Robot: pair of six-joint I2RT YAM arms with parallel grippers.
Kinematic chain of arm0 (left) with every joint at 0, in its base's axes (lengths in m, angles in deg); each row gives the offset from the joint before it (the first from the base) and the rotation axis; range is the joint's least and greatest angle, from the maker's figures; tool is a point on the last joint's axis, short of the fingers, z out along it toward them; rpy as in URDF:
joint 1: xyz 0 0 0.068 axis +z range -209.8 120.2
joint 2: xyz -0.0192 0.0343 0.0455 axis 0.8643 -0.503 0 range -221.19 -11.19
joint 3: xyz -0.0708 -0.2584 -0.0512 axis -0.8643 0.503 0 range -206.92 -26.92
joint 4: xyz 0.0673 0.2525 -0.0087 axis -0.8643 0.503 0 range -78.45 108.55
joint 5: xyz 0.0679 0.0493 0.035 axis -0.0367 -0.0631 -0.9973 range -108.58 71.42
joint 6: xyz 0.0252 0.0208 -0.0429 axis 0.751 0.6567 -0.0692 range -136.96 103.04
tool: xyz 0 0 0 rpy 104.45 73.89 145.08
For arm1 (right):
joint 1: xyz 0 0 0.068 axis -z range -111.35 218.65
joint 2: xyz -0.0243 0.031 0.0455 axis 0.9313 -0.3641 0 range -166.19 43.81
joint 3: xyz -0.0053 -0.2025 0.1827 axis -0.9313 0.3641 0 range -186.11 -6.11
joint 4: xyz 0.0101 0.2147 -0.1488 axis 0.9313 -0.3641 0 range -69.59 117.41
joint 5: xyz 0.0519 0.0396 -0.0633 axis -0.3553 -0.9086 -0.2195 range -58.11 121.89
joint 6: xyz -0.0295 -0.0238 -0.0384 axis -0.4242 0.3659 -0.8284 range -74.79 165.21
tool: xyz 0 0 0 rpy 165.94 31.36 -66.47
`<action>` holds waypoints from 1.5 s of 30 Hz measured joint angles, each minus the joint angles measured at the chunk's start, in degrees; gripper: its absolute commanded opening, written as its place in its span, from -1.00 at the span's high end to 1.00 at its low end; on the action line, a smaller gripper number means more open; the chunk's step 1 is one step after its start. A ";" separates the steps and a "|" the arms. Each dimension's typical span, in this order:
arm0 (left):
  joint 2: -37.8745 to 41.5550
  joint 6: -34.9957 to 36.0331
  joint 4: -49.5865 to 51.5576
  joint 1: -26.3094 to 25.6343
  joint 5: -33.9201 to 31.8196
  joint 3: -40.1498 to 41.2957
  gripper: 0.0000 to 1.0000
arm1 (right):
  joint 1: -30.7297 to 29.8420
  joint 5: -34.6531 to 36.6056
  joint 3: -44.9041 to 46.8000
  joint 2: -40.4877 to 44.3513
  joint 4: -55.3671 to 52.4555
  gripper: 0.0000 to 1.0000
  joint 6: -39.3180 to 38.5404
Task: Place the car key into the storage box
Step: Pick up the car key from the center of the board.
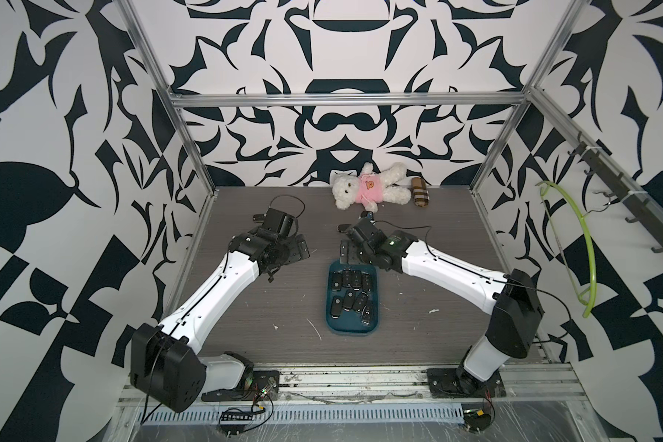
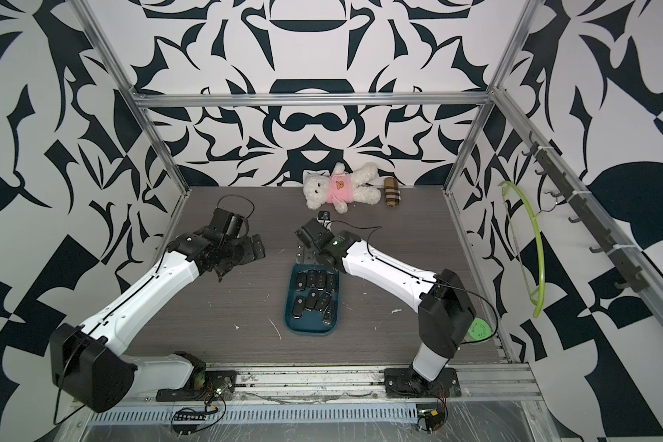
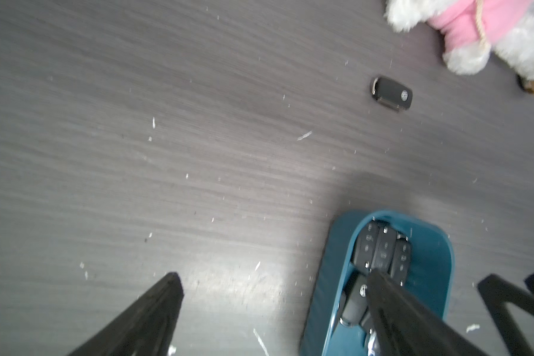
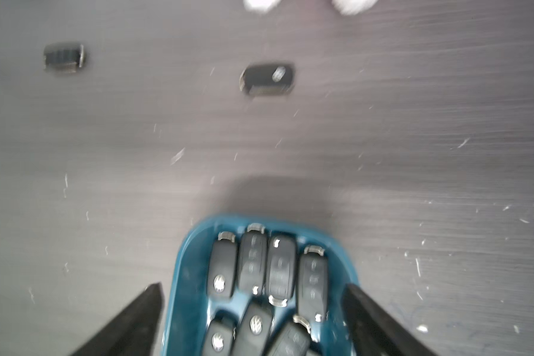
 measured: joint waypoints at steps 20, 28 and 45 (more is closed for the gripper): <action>-4.96 0.74 -2.49 1.07 5.81 -3.96 -0.99 | 15.61 -17.09 -28.85 -34.51 4.83 -0.99 -16.17; -6.78 0.72 -2.69 1.07 5.57 -5.86 -0.98 | 18.21 -23.54 -41.57 -44.72 5.84 -0.99 -19.32; -8.39 0.68 -1.81 1.07 4.70 -8.37 -0.98 | 17.09 -28.09 -36.89 -43.12 5.75 -0.98 -23.56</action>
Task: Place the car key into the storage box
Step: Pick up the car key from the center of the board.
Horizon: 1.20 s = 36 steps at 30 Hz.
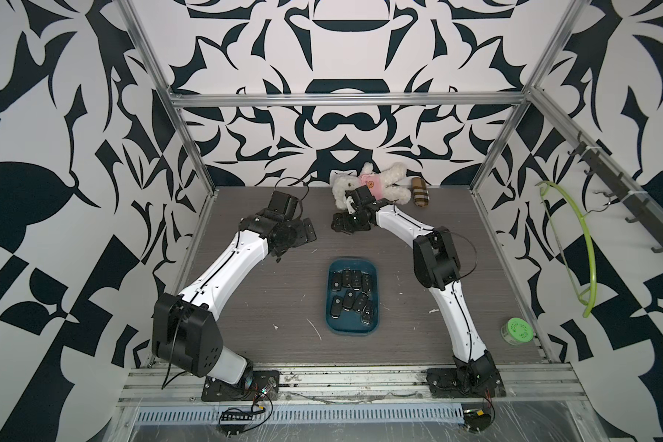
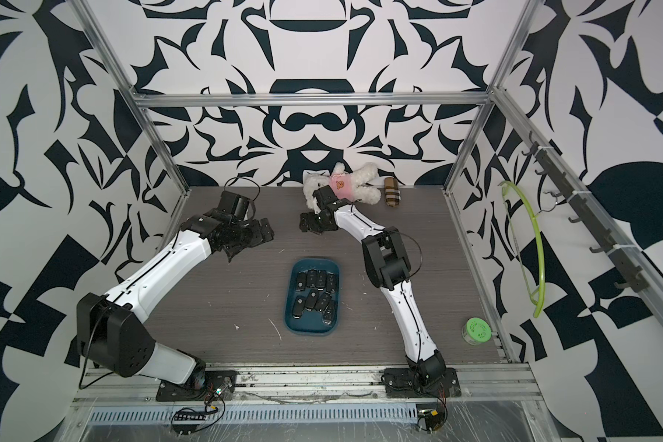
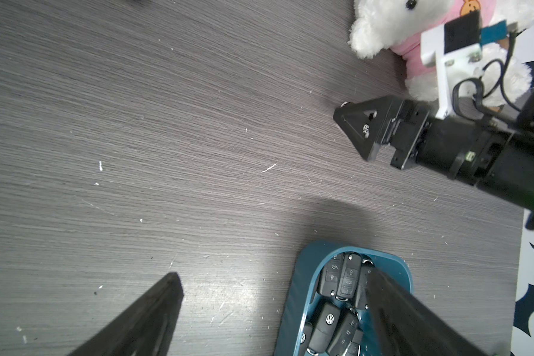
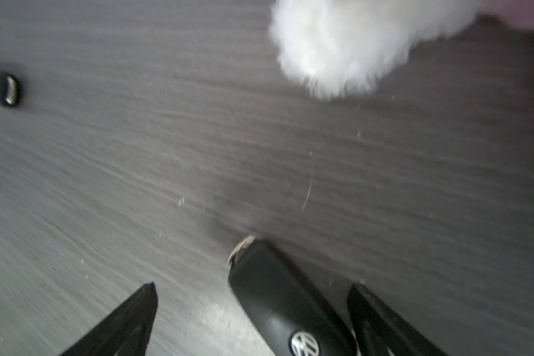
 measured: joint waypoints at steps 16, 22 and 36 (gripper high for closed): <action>0.00 0.09 0.52 0.00 -1.25 -0.02 -0.98 | -3.52 15.08 -4.90 -2.91 -6.29 -0.30 -1.70; 0.00 0.46 0.94 0.00 -2.01 -0.02 -0.99 | -4.11 19.02 -6.91 -4.26 -7.15 -0.29 -3.17; 0.98 0.92 1.22 0.11 -2.32 0.17 -0.99 | -4.85 21.11 -8.04 -4.85 -7.32 0.29 -4.46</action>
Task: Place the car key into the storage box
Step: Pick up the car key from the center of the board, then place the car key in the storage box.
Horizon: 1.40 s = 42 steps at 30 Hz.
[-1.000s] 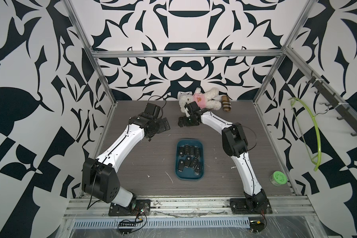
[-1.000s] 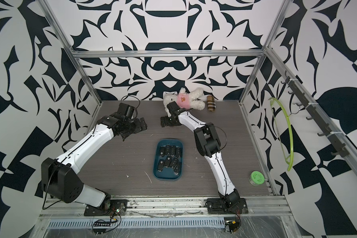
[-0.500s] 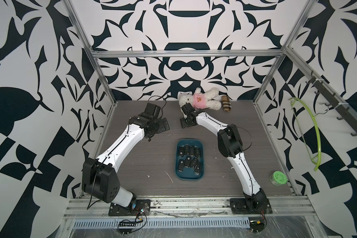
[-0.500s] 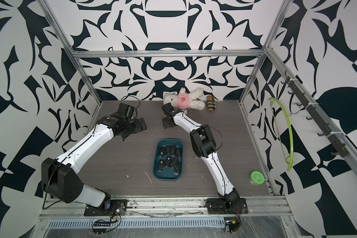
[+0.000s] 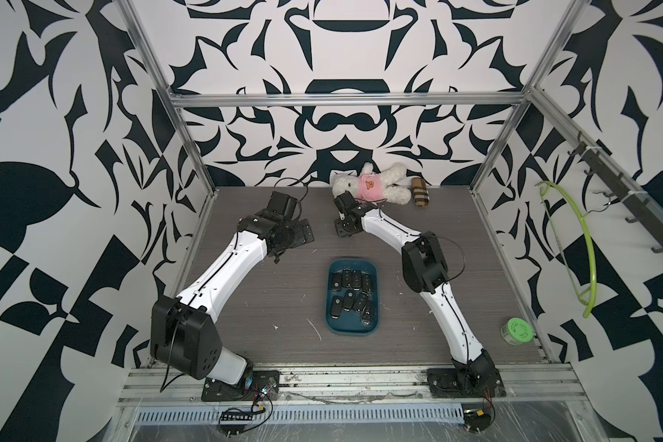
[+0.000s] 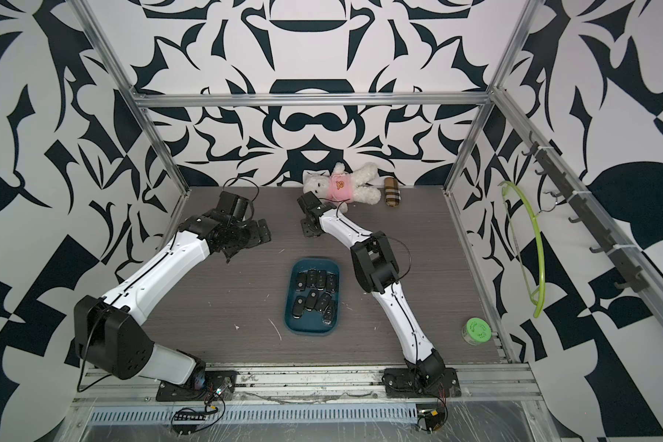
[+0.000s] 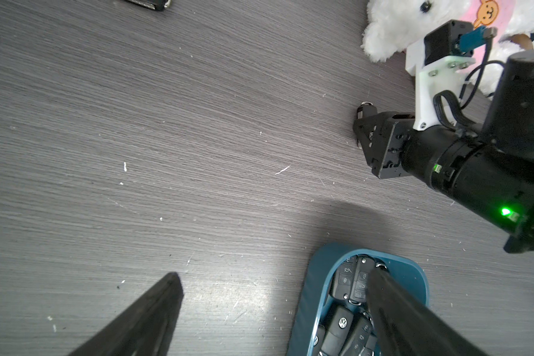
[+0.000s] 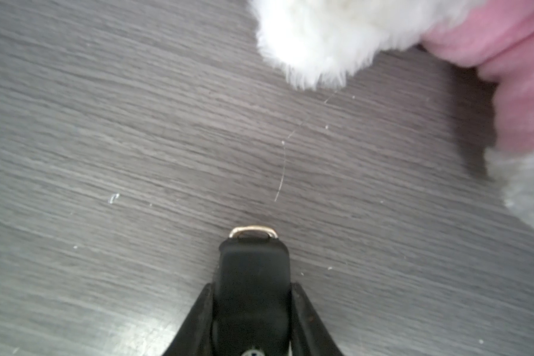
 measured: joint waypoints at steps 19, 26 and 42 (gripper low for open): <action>3.98 0.44 -3.06 0.04 2.89 4.20 -0.99 | -3.58 -3.43 27.93 29.94 1.97 0.29 5.95; 5.95 0.09 -3.82 0.04 4.31 6.16 -0.98 | -10.69 -2.25 41.13 41.59 2.47 0.29 5.92; 14.32 -2.89 -3.17 -2.86 4.11 8.96 -0.99 | -25.27 1.09 65.16 58.01 4.46 0.34 6.49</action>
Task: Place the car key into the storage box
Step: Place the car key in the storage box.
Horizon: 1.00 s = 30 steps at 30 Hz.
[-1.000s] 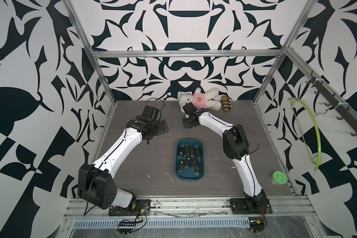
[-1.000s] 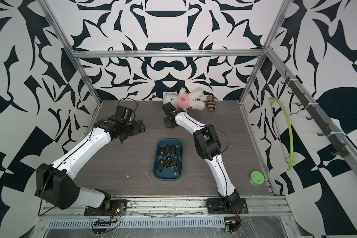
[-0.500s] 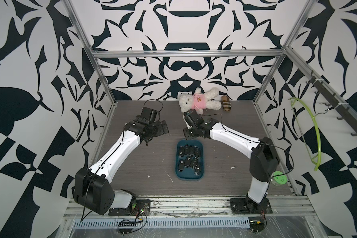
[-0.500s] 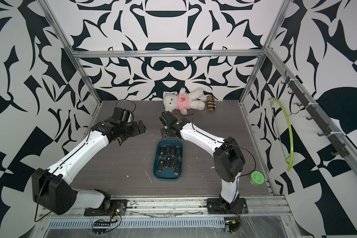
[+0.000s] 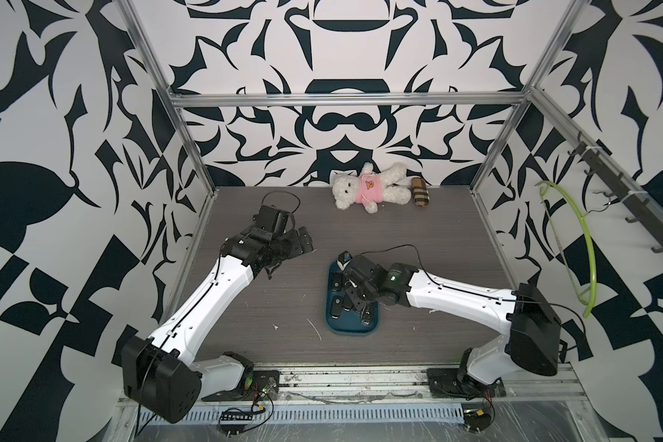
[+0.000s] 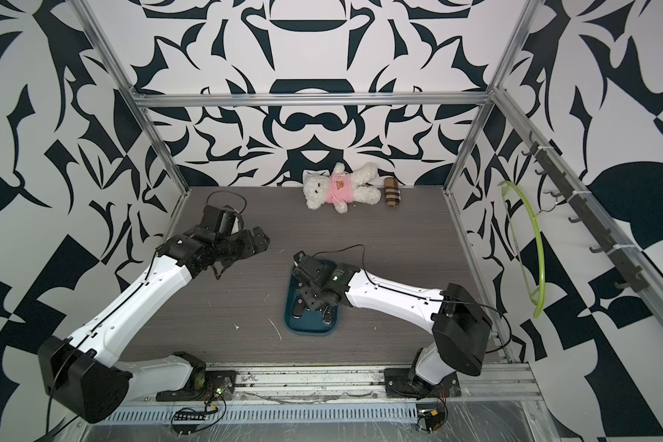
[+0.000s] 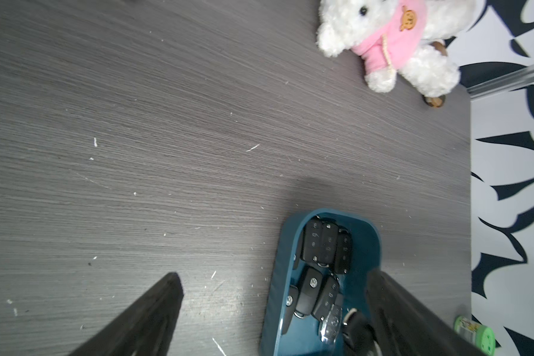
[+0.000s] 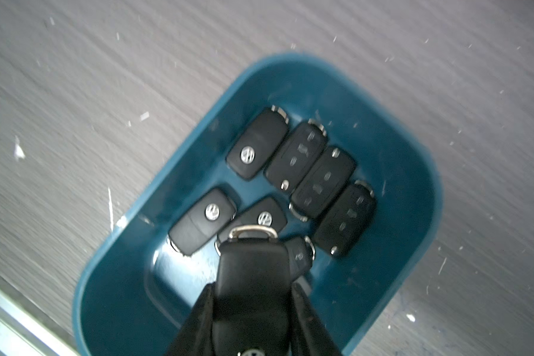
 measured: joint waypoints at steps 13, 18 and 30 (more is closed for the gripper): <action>9.01 -1.16 2.01 -2.27 -0.02 3.61 -0.98 | -6.12 2.54 5.66 -2.05 4.17 0.34 2.45; 11.39 -1.66 2.99 -2.51 -0.35 4.76 -0.99 | -6.71 2.45 6.27 -5.14 5.49 0.33 3.13; 12.90 -2.73 3.69 -2.51 -0.98 6.54 -0.98 | -7.41 2.43 6.27 -8.02 7.63 0.33 4.48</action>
